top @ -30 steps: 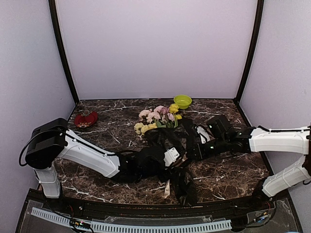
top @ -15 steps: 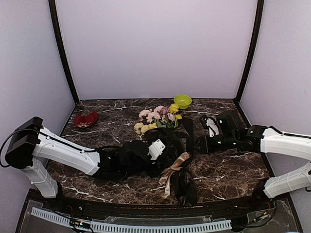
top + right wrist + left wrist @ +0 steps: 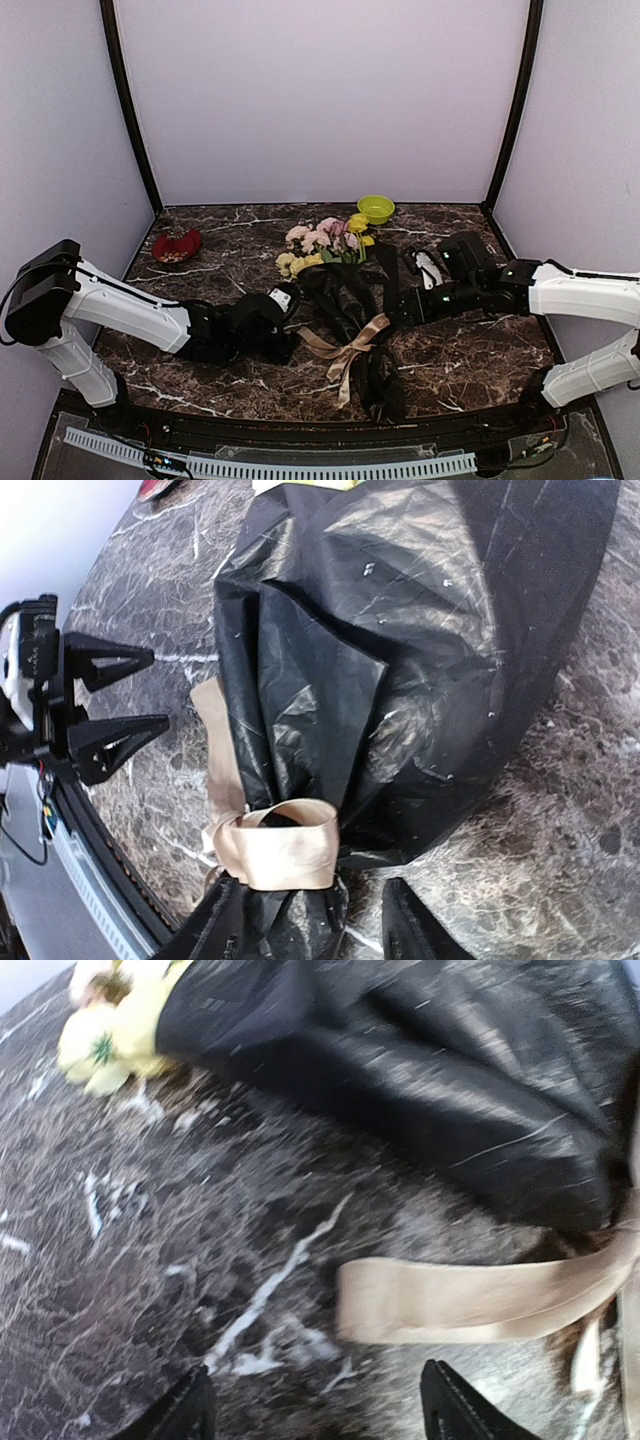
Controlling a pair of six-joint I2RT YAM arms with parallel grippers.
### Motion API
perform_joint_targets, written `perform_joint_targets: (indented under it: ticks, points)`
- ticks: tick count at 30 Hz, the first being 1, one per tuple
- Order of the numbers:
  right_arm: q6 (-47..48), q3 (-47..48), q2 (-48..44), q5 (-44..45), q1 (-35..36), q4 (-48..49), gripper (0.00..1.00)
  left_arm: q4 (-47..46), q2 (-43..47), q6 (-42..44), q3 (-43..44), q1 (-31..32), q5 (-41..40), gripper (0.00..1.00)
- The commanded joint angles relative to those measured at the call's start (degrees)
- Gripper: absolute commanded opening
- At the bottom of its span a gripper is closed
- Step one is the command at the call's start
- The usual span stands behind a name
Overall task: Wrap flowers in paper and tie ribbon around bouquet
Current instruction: Adjust the ribbon on the folded bouquet.
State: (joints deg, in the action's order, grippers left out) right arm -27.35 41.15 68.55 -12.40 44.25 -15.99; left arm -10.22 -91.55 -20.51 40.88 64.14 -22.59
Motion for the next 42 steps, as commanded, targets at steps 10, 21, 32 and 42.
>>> perform_joint_targets:
  ticks: [10, 21, 32, 42]
  points:
    - [-4.5, 2.5, 6.7, 1.1, 0.3, 6.0, 0.58, -5.0, -1.7, -7.9, -1.0, -5.3, 5.5, 0.76]
    - [-4.7, 1.3, 7.9, -2.8, 0.4, 8.5, 0.42, -5.6, -9.4, -6.4, 3.8, -5.8, 8.9, 0.69]
    - [-4.8, -0.2, 8.8, -3.0, 0.4, 8.6, 0.43, -9.0, -9.8, -3.8, 3.6, -5.8, 9.2, 0.56]
    - [-4.0, 0.2, 10.4, -4.8, 0.3, 8.6, 0.1, -13.8, -10.6, -1.1, 4.0, -5.8, 11.6, 0.04]
